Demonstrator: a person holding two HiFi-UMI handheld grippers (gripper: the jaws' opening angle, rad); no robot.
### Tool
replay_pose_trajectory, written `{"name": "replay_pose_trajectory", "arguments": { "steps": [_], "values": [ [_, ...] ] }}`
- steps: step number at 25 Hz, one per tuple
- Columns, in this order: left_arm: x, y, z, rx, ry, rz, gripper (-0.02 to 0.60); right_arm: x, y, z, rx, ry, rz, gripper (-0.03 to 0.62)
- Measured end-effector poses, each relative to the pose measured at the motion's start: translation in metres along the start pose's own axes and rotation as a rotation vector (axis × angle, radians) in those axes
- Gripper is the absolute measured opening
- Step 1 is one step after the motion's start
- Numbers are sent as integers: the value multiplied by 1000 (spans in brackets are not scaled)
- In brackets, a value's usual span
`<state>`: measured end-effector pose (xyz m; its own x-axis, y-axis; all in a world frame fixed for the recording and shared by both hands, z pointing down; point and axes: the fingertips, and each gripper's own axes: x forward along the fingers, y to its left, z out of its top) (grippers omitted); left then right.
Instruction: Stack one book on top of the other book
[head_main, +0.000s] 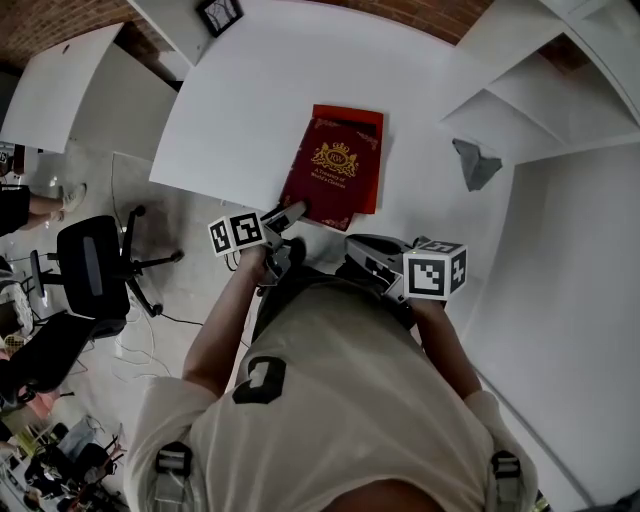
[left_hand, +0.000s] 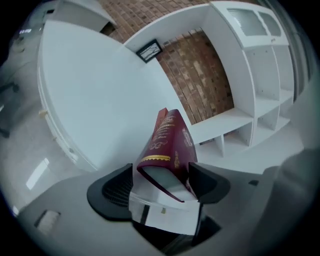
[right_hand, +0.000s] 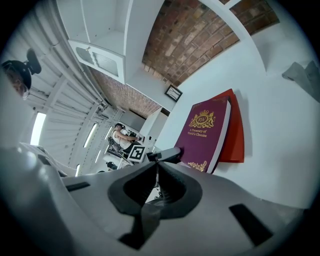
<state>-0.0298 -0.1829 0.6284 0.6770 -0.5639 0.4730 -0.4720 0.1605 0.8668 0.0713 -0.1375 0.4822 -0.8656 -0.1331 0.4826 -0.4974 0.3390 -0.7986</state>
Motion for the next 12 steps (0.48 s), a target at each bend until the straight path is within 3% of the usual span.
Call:
{"name": "replay_pose_trajectory", "arguments": {
  "steps": [3, 7, 9, 12],
  "values": [
    [-10, 5, 7, 161, 42, 57, 344, 6, 1, 3, -7, 1, 3, 12],
    [-32, 1, 2, 394, 171, 94, 362, 1, 6, 7, -17, -7, 5, 12],
    [-40, 0, 2, 578, 245, 130, 362, 0, 5, 9, -18, -13, 7, 12],
    [-33, 2, 3, 930, 358, 221, 361, 2, 2, 13, -25, -21, 9, 12]
  ]
}}
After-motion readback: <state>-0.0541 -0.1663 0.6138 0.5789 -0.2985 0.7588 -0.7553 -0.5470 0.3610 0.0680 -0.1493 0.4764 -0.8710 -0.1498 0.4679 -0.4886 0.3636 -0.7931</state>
